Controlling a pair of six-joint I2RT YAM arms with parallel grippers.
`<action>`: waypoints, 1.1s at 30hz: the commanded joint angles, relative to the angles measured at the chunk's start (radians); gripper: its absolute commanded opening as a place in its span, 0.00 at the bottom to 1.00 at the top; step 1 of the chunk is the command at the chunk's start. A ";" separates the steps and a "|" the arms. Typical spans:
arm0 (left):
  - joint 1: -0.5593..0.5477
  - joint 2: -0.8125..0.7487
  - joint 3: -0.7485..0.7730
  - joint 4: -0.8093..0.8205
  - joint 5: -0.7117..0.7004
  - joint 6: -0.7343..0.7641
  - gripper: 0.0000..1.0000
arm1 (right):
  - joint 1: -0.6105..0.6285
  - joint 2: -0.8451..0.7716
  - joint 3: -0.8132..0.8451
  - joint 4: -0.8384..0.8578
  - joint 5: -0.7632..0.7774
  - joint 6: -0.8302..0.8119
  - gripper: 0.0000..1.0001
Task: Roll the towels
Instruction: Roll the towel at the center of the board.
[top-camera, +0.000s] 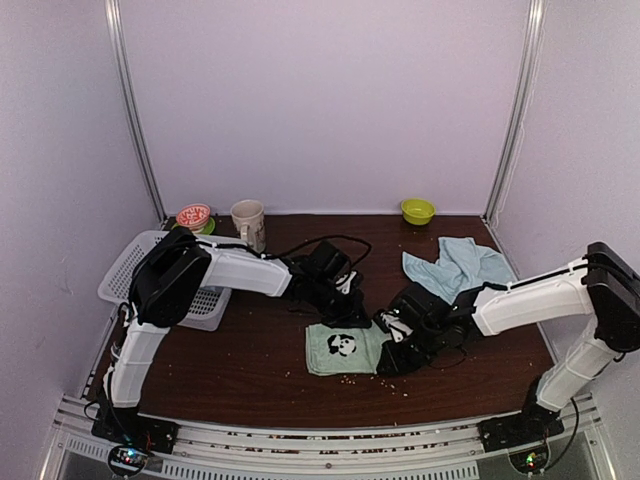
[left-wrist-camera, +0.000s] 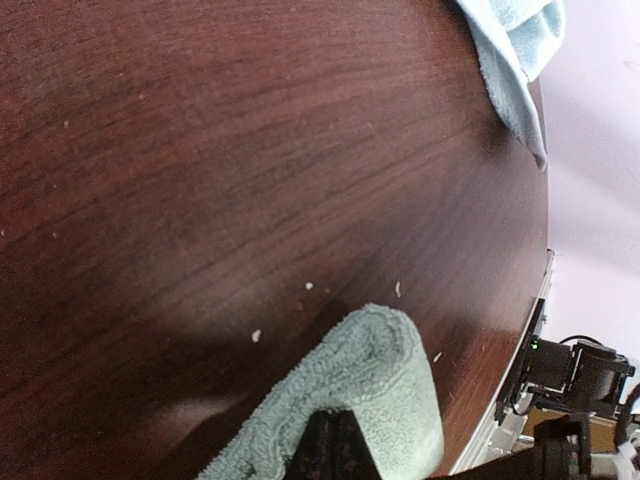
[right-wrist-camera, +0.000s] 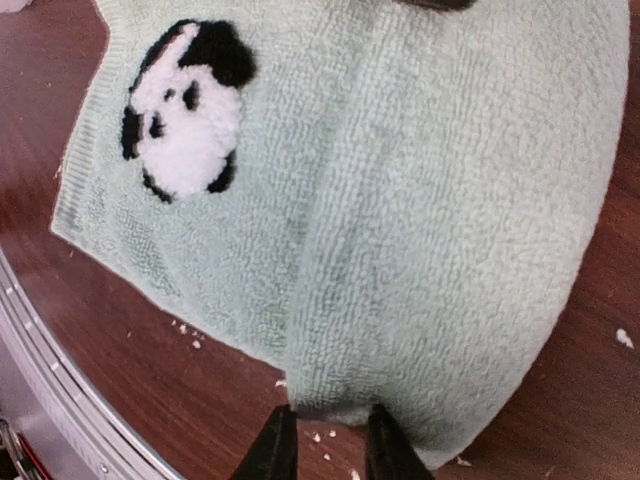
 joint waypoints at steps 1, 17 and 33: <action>0.017 0.010 -0.042 -0.038 -0.058 0.019 0.00 | -0.033 -0.120 0.012 -0.072 0.044 0.018 0.32; 0.016 -0.001 -0.069 -0.043 -0.081 0.028 0.00 | -0.260 -0.101 -0.199 0.424 -0.177 0.255 0.51; 0.015 -0.018 -0.094 -0.038 -0.078 0.033 0.00 | -0.270 0.079 -0.257 0.610 -0.256 0.353 0.13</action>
